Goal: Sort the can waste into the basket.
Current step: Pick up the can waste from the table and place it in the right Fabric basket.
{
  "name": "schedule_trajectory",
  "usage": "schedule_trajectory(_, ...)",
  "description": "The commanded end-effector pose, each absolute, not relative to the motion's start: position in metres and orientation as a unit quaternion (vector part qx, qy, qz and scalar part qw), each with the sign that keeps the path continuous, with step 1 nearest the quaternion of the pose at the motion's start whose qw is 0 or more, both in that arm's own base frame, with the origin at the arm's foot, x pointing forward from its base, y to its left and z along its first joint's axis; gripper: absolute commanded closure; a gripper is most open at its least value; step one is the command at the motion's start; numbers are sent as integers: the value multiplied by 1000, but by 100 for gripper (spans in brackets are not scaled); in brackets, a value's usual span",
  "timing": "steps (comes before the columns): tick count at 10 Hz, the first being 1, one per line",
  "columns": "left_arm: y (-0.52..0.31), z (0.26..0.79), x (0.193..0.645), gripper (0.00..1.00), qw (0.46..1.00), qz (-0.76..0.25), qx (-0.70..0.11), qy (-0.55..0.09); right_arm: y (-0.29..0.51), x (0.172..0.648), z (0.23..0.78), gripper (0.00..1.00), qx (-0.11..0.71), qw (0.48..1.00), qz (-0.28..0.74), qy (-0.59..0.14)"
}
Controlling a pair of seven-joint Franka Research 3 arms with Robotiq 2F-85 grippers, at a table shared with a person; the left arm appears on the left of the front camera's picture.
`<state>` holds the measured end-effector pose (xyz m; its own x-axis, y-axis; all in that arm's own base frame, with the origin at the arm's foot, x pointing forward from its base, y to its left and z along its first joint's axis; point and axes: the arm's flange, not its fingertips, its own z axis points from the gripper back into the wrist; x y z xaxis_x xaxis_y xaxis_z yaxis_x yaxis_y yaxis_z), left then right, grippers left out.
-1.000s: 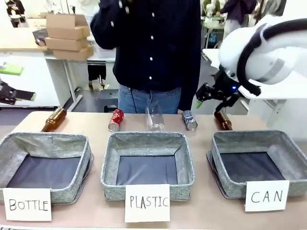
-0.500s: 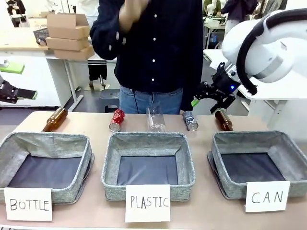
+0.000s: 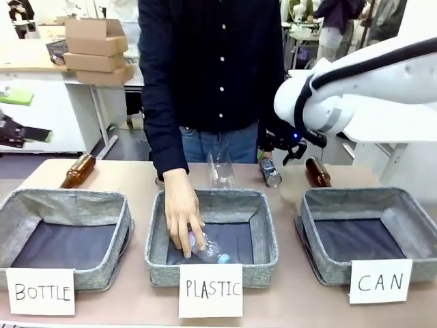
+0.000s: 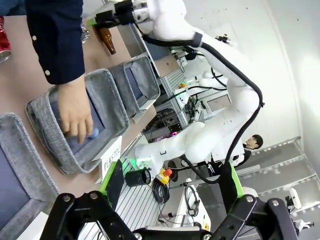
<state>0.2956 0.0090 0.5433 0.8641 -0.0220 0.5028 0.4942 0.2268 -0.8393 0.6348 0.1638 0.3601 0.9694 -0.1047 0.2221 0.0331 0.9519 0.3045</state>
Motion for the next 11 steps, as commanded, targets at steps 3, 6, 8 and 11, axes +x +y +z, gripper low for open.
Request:
schedule_trajectory(3, 7, 545, 296, 0, 749, -179, -603, -206, 190, 673, 337, 0, 75, 993, -17, -90)
schedule_trajectory(6, 7, 545, 296, 0, 749, -179, -603, -206, 193, 671, 315, 0, 29, 997, -5, -67)
schedule_trajectory(8, 7, 545, 296, 0, 749, -179, -603, -206, 192, 669, 317, 0, 6, 998, 8, -63)
schedule_trajectory(11, 7, 545, 296, 0, 749, -179, -603, -206, 197, 667, 315, 79, -4, 997, 24, -73)
